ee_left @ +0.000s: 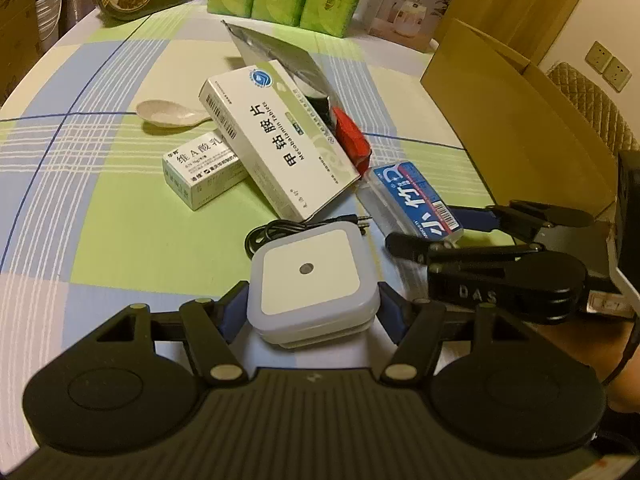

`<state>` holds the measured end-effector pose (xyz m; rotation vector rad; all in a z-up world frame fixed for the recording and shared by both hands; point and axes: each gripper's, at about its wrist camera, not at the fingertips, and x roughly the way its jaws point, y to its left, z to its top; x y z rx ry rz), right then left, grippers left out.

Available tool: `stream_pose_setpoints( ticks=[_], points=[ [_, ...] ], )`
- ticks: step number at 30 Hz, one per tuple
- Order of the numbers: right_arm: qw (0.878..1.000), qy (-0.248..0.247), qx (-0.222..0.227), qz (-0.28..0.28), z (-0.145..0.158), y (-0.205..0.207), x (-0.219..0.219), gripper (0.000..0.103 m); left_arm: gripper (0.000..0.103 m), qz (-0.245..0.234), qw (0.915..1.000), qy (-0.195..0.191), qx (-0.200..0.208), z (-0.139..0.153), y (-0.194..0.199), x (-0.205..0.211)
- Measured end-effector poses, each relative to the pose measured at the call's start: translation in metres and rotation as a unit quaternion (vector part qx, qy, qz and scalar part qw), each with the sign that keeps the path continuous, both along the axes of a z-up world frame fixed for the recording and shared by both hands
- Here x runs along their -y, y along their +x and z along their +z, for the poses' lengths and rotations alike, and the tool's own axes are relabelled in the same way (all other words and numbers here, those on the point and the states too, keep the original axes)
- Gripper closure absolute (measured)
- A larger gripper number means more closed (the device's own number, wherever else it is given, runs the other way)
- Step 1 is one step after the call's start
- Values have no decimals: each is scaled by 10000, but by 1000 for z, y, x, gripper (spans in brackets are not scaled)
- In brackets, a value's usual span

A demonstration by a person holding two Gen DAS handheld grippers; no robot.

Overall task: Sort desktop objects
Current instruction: 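Grasp the white square night light with the left tool while the right tool grasps the blue floss box, then lift the night light and floss box and carry them toward the cardboard box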

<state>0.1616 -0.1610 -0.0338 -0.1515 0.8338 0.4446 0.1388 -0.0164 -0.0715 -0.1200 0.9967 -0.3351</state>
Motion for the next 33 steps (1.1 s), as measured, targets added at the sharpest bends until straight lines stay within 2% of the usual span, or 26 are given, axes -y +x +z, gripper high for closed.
stream_pose_setpoints(
  ticks=[4,7,14,18,19,24,29,33],
  points=[
    [10000,-42,22,-76,4,-6,6,49,40,92,9999,-77,-72,-4,0,0],
    [9999,-44,-10,-126,8,-17,15,49,35,187,9996,-206,-108,-5,-1,-1],
    [9995,-175,-30,-276,14,-53,39,49,35,486,9973,-502,-210,-6,2,-7],
    [9993,-174,-14,-323,14,-67,44,49,37,574,9973,-408,-205,-7,5,-8],
    [9993,-173,-8,-324,14,-68,43,49,42,555,9977,-331,-199,-7,5,-7],
    [9996,-127,-27,-247,12,-71,40,48,42,365,9993,27,-77,-3,-4,2],
    [9997,-181,-47,-186,8,-68,35,38,42,231,9996,149,-42,-1,-21,6],
    [9996,-201,-57,-205,5,-64,32,37,42,218,9996,194,-24,-2,-30,6]
  ],
)
